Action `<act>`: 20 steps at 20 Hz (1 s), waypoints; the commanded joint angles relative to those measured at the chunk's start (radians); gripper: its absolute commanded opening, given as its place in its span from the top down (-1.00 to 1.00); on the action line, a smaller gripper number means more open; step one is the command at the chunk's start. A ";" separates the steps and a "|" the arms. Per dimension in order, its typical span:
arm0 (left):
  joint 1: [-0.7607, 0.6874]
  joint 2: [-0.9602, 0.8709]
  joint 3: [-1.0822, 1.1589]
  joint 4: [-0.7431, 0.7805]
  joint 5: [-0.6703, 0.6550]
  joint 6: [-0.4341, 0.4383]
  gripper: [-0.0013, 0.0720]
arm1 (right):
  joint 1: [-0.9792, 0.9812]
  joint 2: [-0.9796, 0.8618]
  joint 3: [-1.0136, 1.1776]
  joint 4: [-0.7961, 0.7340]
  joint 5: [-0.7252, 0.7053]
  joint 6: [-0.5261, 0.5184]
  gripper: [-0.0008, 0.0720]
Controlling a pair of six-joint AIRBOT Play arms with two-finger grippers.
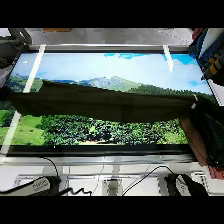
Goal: Fold the clothes and pants, and hang the long-sleeved shirts on hangers.
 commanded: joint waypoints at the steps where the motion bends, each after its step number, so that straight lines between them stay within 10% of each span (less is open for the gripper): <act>1: -0.142 -0.205 0.188 0.093 0.055 -0.121 0.89 | 0.127 -0.235 0.043 0.024 -0.295 0.124 0.92; 6: -0.214 -0.381 0.331 0.093 0.109 -0.142 0.81 | 0.174 -0.483 0.175 0.054 -0.418 0.143 0.76; 7: -0.215 -0.385 0.341 0.093 0.124 -0.138 0.30 | 0.174 -0.505 0.202 0.053 -0.419 0.143 0.32; 8: -0.217 -0.381 0.354 0.093 0.150 -0.138 -0.60 | 0.174 -0.515 0.227 0.045 -0.426 0.143 0.00; 9: -0.217 -0.373 0.372 0.093 0.159 -0.137 -0.96 | 0.172 -0.515 0.245 0.036 -0.443 0.143 -0.14; 11: -0.208 -0.330 0.389 0.093 0.156 -0.137 -0.96 | 0.172 -0.508 0.290 0.018 -0.441 0.142 -0.65; 14: -0.172 -0.246 0.389 0.154 -0.012 -0.139 -0.91 | 0.172 -0.484 0.328 0.013 -0.397 0.142 -0.65; 17: -0.091 -0.201 0.382 0.231 -0.388 -0.151 -0.02 | 0.172 -0.460 0.331 -0.049 -0.351 0.142 -0.65; 20: -0.023 -0.150 0.283 0.219 -0.520 -0.139 -0.02 | 0.172 -0.455 0.331 -0.097 -0.282 0.138 -0.65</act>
